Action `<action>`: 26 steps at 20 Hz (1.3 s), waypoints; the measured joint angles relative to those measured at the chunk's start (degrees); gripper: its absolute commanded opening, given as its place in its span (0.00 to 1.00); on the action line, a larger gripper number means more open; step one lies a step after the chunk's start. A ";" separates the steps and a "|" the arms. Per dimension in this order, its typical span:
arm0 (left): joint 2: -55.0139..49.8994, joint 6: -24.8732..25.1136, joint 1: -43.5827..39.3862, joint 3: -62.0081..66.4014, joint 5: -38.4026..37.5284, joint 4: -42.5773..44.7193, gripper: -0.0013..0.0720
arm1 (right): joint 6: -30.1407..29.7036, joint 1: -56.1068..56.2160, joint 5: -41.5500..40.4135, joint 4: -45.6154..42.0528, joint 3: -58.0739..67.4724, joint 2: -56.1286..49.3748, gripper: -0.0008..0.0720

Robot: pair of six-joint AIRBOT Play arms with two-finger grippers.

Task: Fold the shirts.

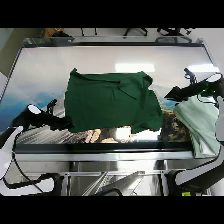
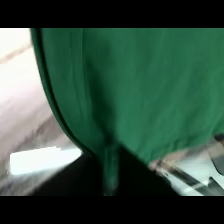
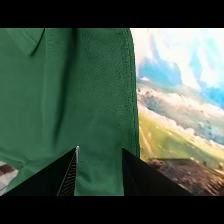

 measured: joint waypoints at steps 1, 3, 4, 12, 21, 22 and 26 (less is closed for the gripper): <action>-0.42 0.24 -1.03 0.87 0.66 0.15 0.03 | 0.00 0.00 0.20 0.00 -0.02 0.00 0.46; -1.92 1.57 -2.03 3.58 0.87 0.24 0.03 | 0.00 0.00 0.52 -0.02 -0.02 0.00 0.46; -2.75 2.03 -2.01 5.16 0.68 0.68 0.03 | 0.00 0.00 1.25 0.00 -0.07 0.02 0.46; -9.49 4.35 5.55 13.97 -5.79 2.80 0.03 | 3.52 1.05 1.44 -1.95 -9.51 0.52 0.46; -11.96 6.69 6.93 15.04 -7.85 2.67 0.03 | 4.22 8.46 -6.03 0.50 -20.35 0.76 0.04; -11.45 6.97 6.99 15.04 -7.69 2.54 0.03 | 3.63 8.79 -6.54 1.01 -20.52 1.11 0.04; -3.45 9.90 8.09 15.61 -8.63 -3.78 0.03 | 1.53 9.09 -5.16 5.95 -17.88 7.50 0.04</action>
